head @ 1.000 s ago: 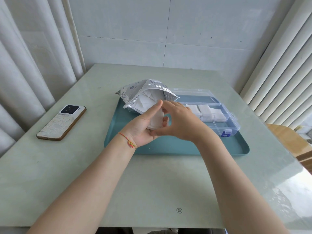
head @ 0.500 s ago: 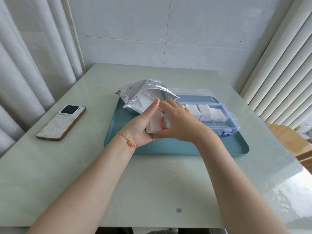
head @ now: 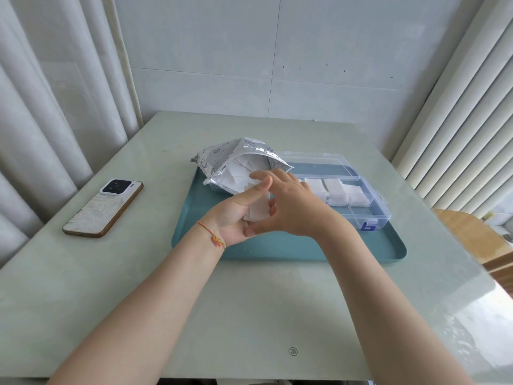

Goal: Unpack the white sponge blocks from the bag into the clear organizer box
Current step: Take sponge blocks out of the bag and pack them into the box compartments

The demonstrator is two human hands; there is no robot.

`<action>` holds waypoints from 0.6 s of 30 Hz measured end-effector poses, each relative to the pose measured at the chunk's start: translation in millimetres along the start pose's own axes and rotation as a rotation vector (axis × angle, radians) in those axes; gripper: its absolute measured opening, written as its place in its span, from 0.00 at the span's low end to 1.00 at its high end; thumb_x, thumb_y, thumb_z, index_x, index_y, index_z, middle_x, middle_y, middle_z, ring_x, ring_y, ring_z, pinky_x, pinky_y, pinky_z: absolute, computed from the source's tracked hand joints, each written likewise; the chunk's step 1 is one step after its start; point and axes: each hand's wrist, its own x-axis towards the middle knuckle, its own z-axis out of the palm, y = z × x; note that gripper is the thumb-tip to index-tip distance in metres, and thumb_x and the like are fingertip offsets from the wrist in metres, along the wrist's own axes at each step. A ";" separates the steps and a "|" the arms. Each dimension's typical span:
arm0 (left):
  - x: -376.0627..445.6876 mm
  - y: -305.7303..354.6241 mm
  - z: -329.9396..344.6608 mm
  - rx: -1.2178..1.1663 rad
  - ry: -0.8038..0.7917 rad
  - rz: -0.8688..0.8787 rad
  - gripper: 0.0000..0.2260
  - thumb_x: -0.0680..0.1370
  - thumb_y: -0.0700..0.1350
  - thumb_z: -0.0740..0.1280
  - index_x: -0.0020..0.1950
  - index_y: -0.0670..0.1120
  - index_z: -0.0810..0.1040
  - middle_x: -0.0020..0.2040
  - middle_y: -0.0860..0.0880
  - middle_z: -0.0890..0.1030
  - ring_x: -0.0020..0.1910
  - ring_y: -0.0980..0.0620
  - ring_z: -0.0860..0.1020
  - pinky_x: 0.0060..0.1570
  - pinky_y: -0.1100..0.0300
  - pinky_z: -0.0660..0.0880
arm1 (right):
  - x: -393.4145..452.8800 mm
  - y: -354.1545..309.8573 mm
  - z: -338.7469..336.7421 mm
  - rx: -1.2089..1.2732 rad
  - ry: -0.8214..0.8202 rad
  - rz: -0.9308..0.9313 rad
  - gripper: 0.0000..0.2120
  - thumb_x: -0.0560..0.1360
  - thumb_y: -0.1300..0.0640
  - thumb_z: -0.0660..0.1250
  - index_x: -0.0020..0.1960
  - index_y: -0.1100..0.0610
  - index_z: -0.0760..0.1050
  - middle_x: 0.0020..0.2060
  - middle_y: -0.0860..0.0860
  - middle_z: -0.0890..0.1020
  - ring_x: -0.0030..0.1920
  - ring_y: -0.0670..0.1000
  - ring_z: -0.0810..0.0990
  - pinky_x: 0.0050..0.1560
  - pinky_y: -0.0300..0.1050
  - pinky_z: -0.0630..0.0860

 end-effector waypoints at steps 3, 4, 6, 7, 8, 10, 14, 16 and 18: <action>-3.2 3.1 9.6 0.121 -0.018 0.007 0.21 0.66 0.65 0.73 0.51 0.53 0.85 0.47 0.51 0.82 0.44 0.54 0.80 0.42 0.61 0.76 | 2.9 -0.5 -1.2 -0.037 0.027 0.002 0.33 0.65 0.38 0.75 0.65 0.48 0.70 0.57 0.44 0.71 0.61 0.47 0.67 0.61 0.45 0.62; -2.5 3.4 10.3 0.125 -0.015 0.005 0.23 0.63 0.65 0.75 0.51 0.53 0.85 0.46 0.51 0.82 0.43 0.54 0.81 0.42 0.60 0.78 | 4.1 0.1 -1.8 -0.040 0.047 0.007 0.31 0.65 0.38 0.75 0.63 0.49 0.71 0.56 0.45 0.71 0.61 0.48 0.67 0.61 0.46 0.63; -0.8 4.9 12.6 0.125 -0.028 0.001 0.27 0.57 0.66 0.79 0.50 0.54 0.85 0.45 0.51 0.82 0.42 0.54 0.81 0.40 0.61 0.79 | 4.0 1.2 -7.3 -0.022 0.010 0.020 0.34 0.64 0.35 0.74 0.64 0.49 0.70 0.57 0.45 0.71 0.61 0.47 0.67 0.62 0.46 0.63; 0.7 6.4 14.5 0.131 -0.040 -0.001 0.27 0.56 0.66 0.79 0.50 0.54 0.85 0.44 0.52 0.81 0.40 0.55 0.80 0.38 0.62 0.77 | 2.6 1.7 -13.6 -0.002 -0.029 0.029 0.36 0.63 0.34 0.74 0.65 0.48 0.69 0.58 0.45 0.71 0.60 0.46 0.68 0.61 0.45 0.63; 2.2 7.6 15.6 0.140 -0.057 -0.001 0.27 0.56 0.66 0.79 0.49 0.54 0.84 0.42 0.53 0.80 0.37 0.57 0.78 0.36 0.64 0.75 | 1.0 2.8 -20.2 0.041 -0.066 0.039 0.35 0.64 0.33 0.74 0.65 0.48 0.70 0.58 0.44 0.71 0.59 0.45 0.68 0.60 0.44 0.65; 6.6 11.7 20.2 0.155 -0.090 0.018 0.27 0.58 0.66 0.79 0.51 0.53 0.81 0.39 0.54 0.75 0.32 0.58 0.72 0.31 0.66 0.68 | -3.3 8.1 -36.9 0.180 -0.107 0.048 0.23 0.69 0.36 0.71 0.57 0.46 0.73 0.53 0.44 0.73 0.54 0.42 0.71 0.53 0.38 0.67; 24.3 16.1 27.6 0.217 -0.161 0.069 0.33 0.63 0.67 0.76 0.61 0.51 0.76 0.47 0.54 0.73 0.37 0.57 0.71 0.31 0.66 0.64 | -8.9 27.3 -63.5 0.319 -0.102 0.086 0.05 0.78 0.52 0.65 0.53 0.45 0.75 0.48 0.43 0.75 0.48 0.37 0.73 0.46 0.33 0.68; 35.1 16.2 34.8 0.264 -0.215 0.063 0.32 0.64 0.66 0.76 0.63 0.52 0.76 0.46 0.53 0.73 0.39 0.57 0.70 0.33 0.66 0.64 | -10.4 37.7 -71.6 0.377 -0.062 0.121 0.09 0.78 0.57 0.63 0.56 0.49 0.77 0.50 0.46 0.78 0.49 0.42 0.76 0.48 0.33 0.70; 45.1 15.6 40.2 0.292 -0.260 0.050 0.31 0.65 0.62 0.78 0.64 0.51 0.77 0.44 0.51 0.74 0.41 0.55 0.71 0.35 0.66 0.66 | -11.7 47.1 -77.2 0.452 -0.049 0.154 0.09 0.79 0.56 0.63 0.58 0.53 0.78 0.52 0.48 0.82 0.49 0.46 0.80 0.47 0.31 0.73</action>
